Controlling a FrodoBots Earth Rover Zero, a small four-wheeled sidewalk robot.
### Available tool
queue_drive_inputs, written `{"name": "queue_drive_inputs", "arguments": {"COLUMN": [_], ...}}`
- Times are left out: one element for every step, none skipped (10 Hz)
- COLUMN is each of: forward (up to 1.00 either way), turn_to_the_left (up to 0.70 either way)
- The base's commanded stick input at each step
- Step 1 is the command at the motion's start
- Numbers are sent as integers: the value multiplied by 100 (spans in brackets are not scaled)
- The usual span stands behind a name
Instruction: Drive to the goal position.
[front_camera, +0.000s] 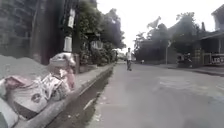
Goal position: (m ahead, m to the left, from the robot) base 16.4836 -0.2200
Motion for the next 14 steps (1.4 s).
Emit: {"name": "queue_drive_inputs", "arguments": {"forward": [50,50,50,50,50,50,50,50,50,50,50,50,50,50], "turn_to_the_left": [-33,-13,0,0,0,0,0,0,0,0,0,0,0,0]}}
